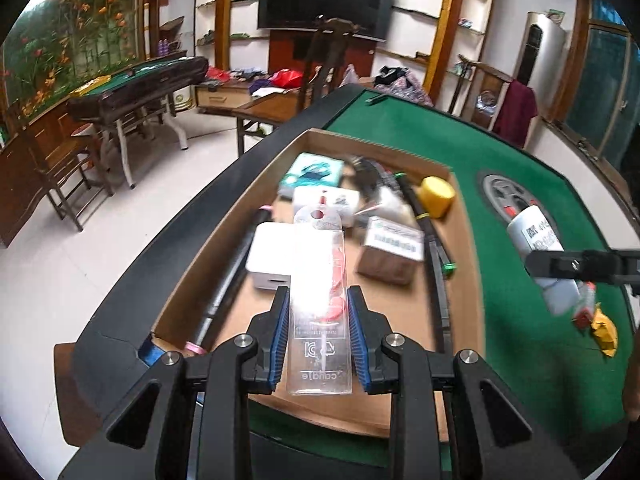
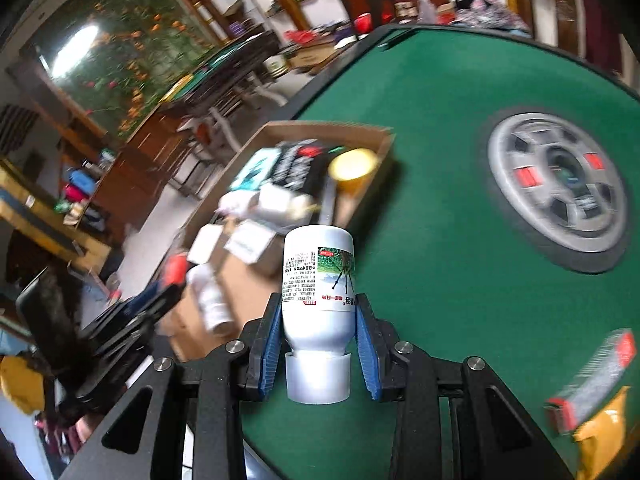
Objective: Organize objects
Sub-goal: 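Carry the clear pack and white bottle into the tray and open both tools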
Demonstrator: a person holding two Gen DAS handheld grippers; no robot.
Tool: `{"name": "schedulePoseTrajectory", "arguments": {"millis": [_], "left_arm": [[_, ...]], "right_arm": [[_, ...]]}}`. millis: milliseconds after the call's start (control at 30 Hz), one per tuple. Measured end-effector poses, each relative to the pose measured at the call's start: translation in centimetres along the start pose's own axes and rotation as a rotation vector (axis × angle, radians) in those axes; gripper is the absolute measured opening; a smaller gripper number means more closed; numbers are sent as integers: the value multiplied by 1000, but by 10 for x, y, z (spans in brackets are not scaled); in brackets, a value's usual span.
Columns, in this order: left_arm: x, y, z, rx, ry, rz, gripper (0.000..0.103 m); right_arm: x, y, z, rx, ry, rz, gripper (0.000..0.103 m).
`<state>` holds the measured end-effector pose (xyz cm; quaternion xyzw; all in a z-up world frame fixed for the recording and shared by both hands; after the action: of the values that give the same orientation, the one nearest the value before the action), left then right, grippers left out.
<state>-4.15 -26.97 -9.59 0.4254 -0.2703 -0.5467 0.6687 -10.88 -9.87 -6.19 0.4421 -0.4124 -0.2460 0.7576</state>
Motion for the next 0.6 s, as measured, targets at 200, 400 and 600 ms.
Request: {"name": "schedulePoseTrajectory", "arguments": {"millis": [200, 400, 600], "left_arm": [[17, -15, 3, 5, -3, 54, 27], [30, -27, 5, 17, 6, 56, 27], [39, -33, 7, 13, 20, 44, 27]], "right_arm": [[50, -43, 2, 62, 63, 1, 38], [70, -78, 2, 88, 116, -91, 38], [80, -98, 7, 103, 137, -152, 38]]}}
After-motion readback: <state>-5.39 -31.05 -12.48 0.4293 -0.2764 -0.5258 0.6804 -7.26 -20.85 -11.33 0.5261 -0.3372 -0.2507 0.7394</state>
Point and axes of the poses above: each gripper's, at about its wrist camera, not at the fingertips, and y roughly against the way its jaws point, x to its left, z to its top, the point moved 9 cm from there along -y, roughly the way its jaws point, and after that the axes turned 13 degrees about x, right-handed, at the moved point
